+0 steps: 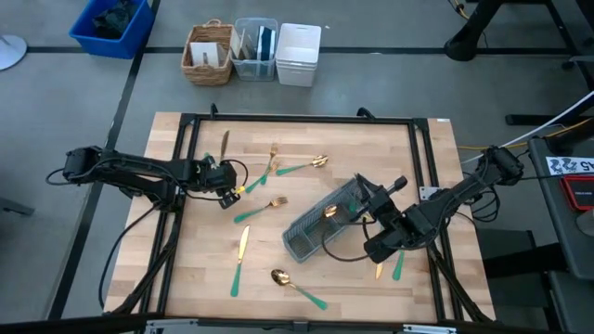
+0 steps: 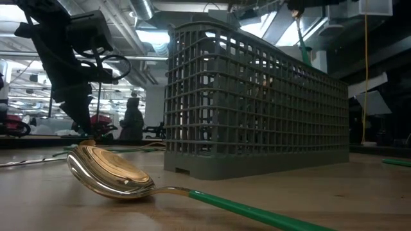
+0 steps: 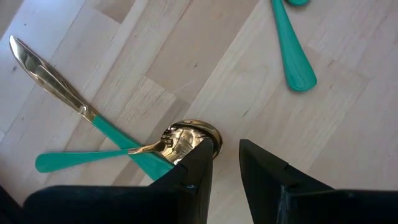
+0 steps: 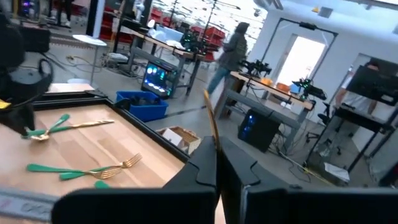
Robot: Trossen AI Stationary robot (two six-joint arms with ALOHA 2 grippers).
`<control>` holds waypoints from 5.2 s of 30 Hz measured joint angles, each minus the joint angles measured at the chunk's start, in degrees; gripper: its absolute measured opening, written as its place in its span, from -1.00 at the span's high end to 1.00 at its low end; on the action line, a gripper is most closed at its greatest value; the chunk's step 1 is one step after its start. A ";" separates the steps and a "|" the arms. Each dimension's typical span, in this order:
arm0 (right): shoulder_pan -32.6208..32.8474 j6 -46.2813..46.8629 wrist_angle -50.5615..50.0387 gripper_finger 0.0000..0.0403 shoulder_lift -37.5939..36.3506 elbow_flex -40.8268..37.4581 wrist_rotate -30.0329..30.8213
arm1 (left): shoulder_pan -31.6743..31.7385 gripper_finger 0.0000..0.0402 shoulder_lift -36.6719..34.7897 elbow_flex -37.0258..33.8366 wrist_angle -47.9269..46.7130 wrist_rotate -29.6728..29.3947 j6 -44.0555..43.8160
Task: Sort silverware
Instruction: Put the gold fork into the gray silverware organizer, then put the gold spoon into the gray silverware organizer
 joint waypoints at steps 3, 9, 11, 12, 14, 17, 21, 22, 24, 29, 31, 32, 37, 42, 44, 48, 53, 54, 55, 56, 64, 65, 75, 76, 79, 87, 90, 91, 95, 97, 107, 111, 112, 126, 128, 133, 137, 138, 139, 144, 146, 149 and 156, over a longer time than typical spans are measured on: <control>-0.88 0.48 0.35 0.94 0.00 -0.62 -1.55 | 0.00 0.64 0.02 0.00 0.01 0.00 0.00; -0.97 0.05 1.55 0.90 0.00 -0.61 -4.74 | -0.02 0.64 0.00 0.00 -0.01 0.00 0.00; -0.97 -0.04 1.55 0.89 0.00 -0.61 -5.44 | -0.02 0.64 0.02 0.00 -0.03 0.00 0.00; -0.97 -0.09 1.61 0.89 0.00 -0.61 -6.55 | -0.02 0.64 0.00 0.00 -0.01 0.00 0.00; -0.99 -0.16 1.67 0.89 0.00 -0.61 -8.72 | -0.02 0.64 0.02 0.00 -0.02 0.00 0.01; -0.99 -0.27 1.70 0.88 0.00 -0.61 -11.56 | -0.02 0.64 0.00 0.00 -0.01 0.00 0.06; -0.99 -0.38 1.72 0.88 0.00 -0.59 -14.52 | -0.02 0.64 0.02 0.00 -0.01 0.00 0.26; -0.99 -0.39 1.72 0.88 0.00 -0.58 -15.18 | -0.02 0.64 0.00 0.00 -0.01 0.00 0.25; -0.99 -0.40 1.70 0.87 0.00 -0.56 -16.59 | -0.02 0.64 0.02 0.00 -0.01 0.00 0.24; -0.99 -1.44 1.68 0.87 0.00 -0.54 -19.90 | -0.02 0.64 0.01 0.00 -0.03 0.00 1.38; -0.99 -1.75 1.68 0.87 0.00 -0.52 -21.38 | -0.02 0.64 0.02 0.00 -0.14 0.00 1.48; -0.99 -1.76 1.67 0.87 0.00 -0.52 -22.03 | -0.02 0.64 0.02 0.00 -0.20 0.00 1.76; -1.21 -1.94 1.68 0.75 0.00 -0.50 -24.55 | -0.02 0.64 0.01 0.00 -0.20 0.51 2.05; -2.43 -1.95 1.71 0.47 0.02 -0.50 -25.90 | 0.04 0.64 0.02 0.00 -0.39 0.55 1.36; -2.61 -1.95 1.70 0.39 0.02 -0.50 -26.24 | 0.04 0.64 0.02 0.00 -0.52 0.60 0.17; -2.50 -3.55 1.23 0.31 -0.09 0.81 -26.74 | 0.04 0.64 0.02 0.00 -0.46 0.61 -0.15; -2.48 -12.08 1.29 0.32 -0.13 5.83 -29.72 | -0.03 0.64 0.02 0.00 -0.46 0.84 0.36; -2.48 -14.09 1.28 0.32 -0.13 6.94 -30.81 | -0.04 0.64 0.02 0.00 -0.46 0.88 0.79; -2.48 -16.03 1.29 0.32 -0.13 7.91 -31.71 | -0.04 0.64 0.02 0.00 -0.46 0.92 1.47; -2.48 -17.72 1.29 0.32 -0.13 8.79 -32.23 | -0.04 0.64 0.02 0.00 -0.46 0.94 1.83; -2.45 -26.55 -1.23 0.32 -0.17 13.04 -32.81 | -0.07 0.64 0.55 0.00 -0.41 2.01 2.27; -2.45 -26.92 -2.65 0.33 -0.20 13.56 -32.82 | -0.07 0.64 0.88 0.00 -0.41 2.01 2.28; -2.45 -26.87 -15.12 0.33 -8.77 17.62 -28.80 | -0.07 0.64 5.44 0.00 -0.05 1.44 2.80; -2.45 -26.70 -15.84 0.33 -10.03 17.46 -28.58 | -0.07 0.64 5.61 0.00 -0.03 1.36 2.80; -2.48 -24.54 -18.71 0.33 -12.99 17.26 -28.43 | -0.07 0.64 5.64 0.00 0.06 0.95 2.78; -2.48 -16.67 -29.10 0.33 -16.20 17.16 -24.00 | 0.00 0.64 5.64 0.00 1.88 -1.50 3.42; -2.48 -12.92 -34.11 0.33 -16.24 17.16 -21.16 | 0.00 0.64 5.64 0.00 2.54 -1.51 4.06; -2.48 -11.41 -35.92 0.33 -16.24 17.16 -20.02 | 0.00 0.64 5.64 0.00 2.92 -1.51 4.16; -2.48 -3.48 -43.45 0.33 -16.83 17.14 -16.91 | 0.00 0.64 5.86 0.00 2.77 -1.51 4.15; -2.48 0.67 -46.69 0.33 -17.71 17.12 -16.05 | 0.00 0.64 5.95 0.00 2.77 -1.51 4.15; -2.48 10.49 -46.27 0.33 -29.60 6.97 -14.69 | 0.00 0.64 9.23 0.00 2.93 -2.33 4.46; -2.48 14.49 -44.34 0.33 -34.44 0.74 -15.06 | -0.01 0.64 10.46 0.00 2.94 -4.79 4.83; -2.48 14.85 -43.34 0.33 -35.83 -1.03 -15.08 | -0.01 0.64 10.62 0.00 3.06 -5.72 4.80; -2.48 14.81 -19.55 0.33 -46.07 -22.67 -19.19 | 0.00 0.98 10.88 0.00 2.99 -7.93 6.32; -2.48 14.80 -15.76 0.33 -45.88 -25.12 -20.31 | 0.00 0.99 10.88 0.00 2.99 -7.91 6.32; -2.48 14.38 -6.20 0.33 -45.81 -30.55 -22.99 | 0.00 0.99 10.88 0.00 3.39 -7.85 5.25; -2.48 11.45 1.22 0.33 -45.81 -34.55 -27.66 | 0.00 1.00 10.84 0.00 5.03 -5.69 4.23; -2.48 10.57 2.78 0.33 -45.83 -35.42 -29.16 | 0.00 1.00 10.82 0.00 5.21 -4.70 3.83; -2.48 9.87 4.10 0.33 -45.83 -36.15 -30.74 | 0.00 1.00 10.82 0.00 5.84 -3.41 3.42; -2.48 6.29 7.50 0.33 -45.82 -38.23 -36.13 | -0.04 1.00 10.80 0.00 7.26 1.36 1.94; -2.48 5.55 7.56 0.33 -45.86 -38.24 -36.72 | -0.02 1.00 10.78 0.00 7.42 1.77 1.38; -2.48 4.03 7.54 0.33 -45.85 -38.24 -36.79 | -0.02 1.00 10.78 0.00 7.45 1.80 0.37; -2.48 -0.46 8.55 0.33 -46.01 -38.24 -39.22 | -0.02 0.91 10.78 0.00 7.34 2.21 1.05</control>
